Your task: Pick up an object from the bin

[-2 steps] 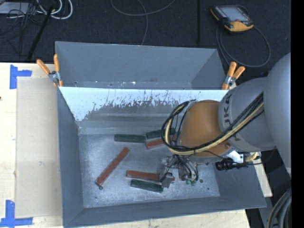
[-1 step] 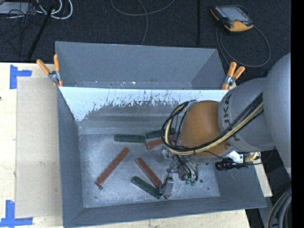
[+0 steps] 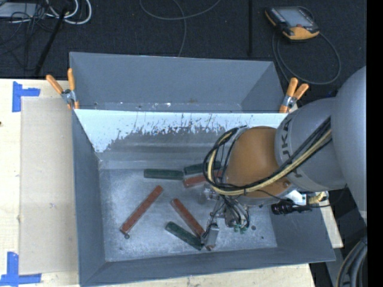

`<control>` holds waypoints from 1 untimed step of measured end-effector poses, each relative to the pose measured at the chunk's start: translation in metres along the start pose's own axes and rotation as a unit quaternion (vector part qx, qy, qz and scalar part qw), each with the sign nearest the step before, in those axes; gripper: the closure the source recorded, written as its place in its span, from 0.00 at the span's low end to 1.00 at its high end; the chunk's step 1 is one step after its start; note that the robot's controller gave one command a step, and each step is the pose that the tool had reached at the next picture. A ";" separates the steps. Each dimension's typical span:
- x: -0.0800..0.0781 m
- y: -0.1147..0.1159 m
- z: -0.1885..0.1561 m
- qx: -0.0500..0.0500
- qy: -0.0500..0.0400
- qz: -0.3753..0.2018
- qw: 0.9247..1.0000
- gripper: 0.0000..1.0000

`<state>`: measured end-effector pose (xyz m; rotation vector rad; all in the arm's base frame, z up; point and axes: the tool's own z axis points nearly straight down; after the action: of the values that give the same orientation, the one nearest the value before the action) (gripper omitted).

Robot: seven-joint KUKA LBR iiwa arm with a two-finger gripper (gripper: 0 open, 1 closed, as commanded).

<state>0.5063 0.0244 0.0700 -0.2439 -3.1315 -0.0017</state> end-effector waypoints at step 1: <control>0.014 0.027 -0.015 0.001 0.001 0.005 1.000 0.00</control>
Offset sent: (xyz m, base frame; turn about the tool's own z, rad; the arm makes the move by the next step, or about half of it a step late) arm -0.0341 0.0115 0.0000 0.1524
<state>0.4971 0.0534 0.0852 -0.2606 -3.1280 0.0012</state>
